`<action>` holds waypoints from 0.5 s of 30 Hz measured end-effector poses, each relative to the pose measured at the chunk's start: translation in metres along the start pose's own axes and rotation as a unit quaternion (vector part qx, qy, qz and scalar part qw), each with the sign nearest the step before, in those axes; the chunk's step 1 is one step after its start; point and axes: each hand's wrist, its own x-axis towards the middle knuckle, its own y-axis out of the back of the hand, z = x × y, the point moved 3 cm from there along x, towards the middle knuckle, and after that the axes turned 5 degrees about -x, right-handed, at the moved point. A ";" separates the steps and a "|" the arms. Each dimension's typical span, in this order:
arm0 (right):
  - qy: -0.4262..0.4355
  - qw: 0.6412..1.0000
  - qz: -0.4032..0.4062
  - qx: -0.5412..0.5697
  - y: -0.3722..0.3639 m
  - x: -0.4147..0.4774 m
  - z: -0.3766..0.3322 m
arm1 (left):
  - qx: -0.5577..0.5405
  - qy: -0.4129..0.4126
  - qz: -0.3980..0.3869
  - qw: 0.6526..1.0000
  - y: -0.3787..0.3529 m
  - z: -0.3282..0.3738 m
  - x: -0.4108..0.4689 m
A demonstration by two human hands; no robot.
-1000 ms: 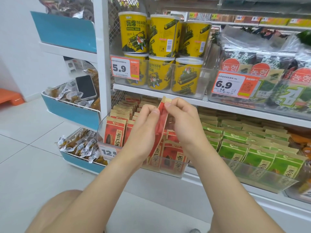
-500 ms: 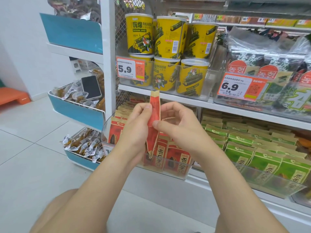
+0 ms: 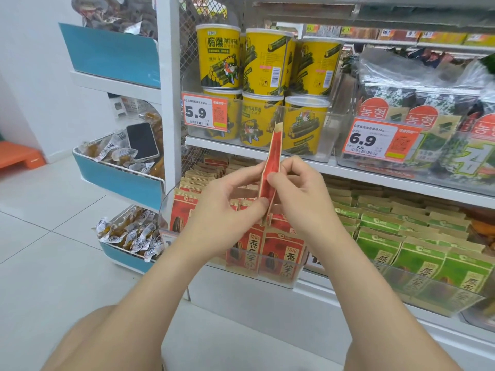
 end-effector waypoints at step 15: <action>0.024 0.998 -0.055 0.008 0.005 -0.001 0.006 | -0.150 0.041 0.063 0.986 0.017 -0.005 0.001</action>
